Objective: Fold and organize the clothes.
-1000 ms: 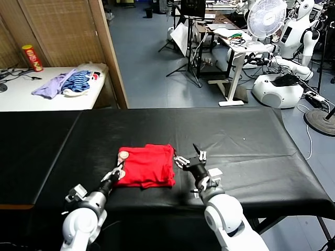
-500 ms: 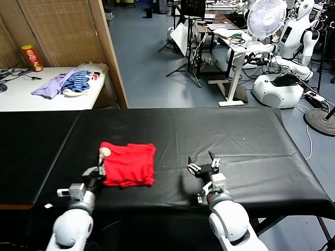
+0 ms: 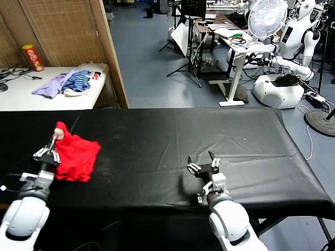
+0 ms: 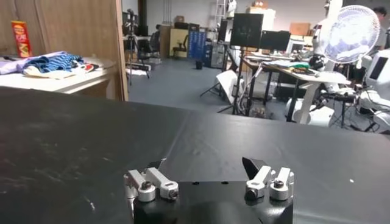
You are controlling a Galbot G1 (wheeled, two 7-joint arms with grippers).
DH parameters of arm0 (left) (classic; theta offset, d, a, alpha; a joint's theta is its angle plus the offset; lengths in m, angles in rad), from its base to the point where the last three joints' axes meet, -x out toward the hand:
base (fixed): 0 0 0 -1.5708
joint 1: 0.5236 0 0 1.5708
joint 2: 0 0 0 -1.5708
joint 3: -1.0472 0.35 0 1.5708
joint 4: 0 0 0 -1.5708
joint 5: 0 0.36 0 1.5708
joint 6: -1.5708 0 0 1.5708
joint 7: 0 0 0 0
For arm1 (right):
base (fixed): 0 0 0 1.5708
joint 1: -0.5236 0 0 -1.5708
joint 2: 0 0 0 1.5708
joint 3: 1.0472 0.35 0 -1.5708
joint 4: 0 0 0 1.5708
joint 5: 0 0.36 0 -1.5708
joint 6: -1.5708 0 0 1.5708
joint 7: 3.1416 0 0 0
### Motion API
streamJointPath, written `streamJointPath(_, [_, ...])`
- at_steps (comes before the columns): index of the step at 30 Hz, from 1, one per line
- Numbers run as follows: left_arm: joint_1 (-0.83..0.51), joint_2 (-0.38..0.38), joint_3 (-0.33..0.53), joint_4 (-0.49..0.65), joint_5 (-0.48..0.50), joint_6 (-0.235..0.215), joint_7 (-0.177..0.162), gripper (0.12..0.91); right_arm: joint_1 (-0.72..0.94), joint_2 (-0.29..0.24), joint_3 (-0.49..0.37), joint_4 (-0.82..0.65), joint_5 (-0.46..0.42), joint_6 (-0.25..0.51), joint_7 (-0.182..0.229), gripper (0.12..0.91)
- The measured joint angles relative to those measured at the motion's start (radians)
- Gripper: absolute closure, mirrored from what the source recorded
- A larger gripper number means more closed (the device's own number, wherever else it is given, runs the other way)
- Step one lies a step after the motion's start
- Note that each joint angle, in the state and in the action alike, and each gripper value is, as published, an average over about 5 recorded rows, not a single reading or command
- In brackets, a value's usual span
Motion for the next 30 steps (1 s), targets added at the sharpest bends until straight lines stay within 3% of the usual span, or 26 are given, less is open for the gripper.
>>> streamJointPath(4, [-0.011,-0.047,0.091,-0.059,-0.100,0.010,0.004,0.877,-0.015,-0.006,0.012,0.007,-0.001,0.002,-0.003,0.227])
streamJointPath(12, [-0.059,-0.202,0.366,-0.063,-0.275,0.058,-0.023,0.877,-0.047,-0.029,0.036,0.018,0.036,0.011,-0.040,0.227])
streamJointPath(14, [-0.072,-0.244,0.412,-0.056,-0.271,0.043,-0.009,0.877,-0.048,-0.036,0.031,0.017,0.065,0.006,-0.060,0.227])
streamJointPath(17, [-0.084,-0.296,0.451,-0.045,-0.237,-0.001,0.039,0.850,-0.043,-0.045,0.019,0.011,0.120,-0.023,-0.093,0.227])
streamJointPath(20, [-0.083,-0.326,0.470,-0.047,-0.228,-0.052,0.093,0.729,-0.032,-0.047,0.000,0.001,0.188,-0.065,-0.120,0.227])
streamJointPath(25, [-0.065,-0.334,0.475,-0.073,-0.241,-0.167,0.179,0.445,0.005,-0.030,-0.049,-0.026,0.310,-0.107,-0.131,0.227])
streamJointPath(28, [-0.050,-0.328,0.463,-0.092,-0.269,-0.215,0.186,0.301,0.043,-0.012,-0.080,-0.057,0.366,-0.106,-0.116,0.227])
streamJointPath(30, [-0.039,-0.320,0.450,-0.099,-0.282,-0.232,0.175,0.251,0.073,0.003,-0.100,-0.088,0.399,-0.100,-0.100,0.227])
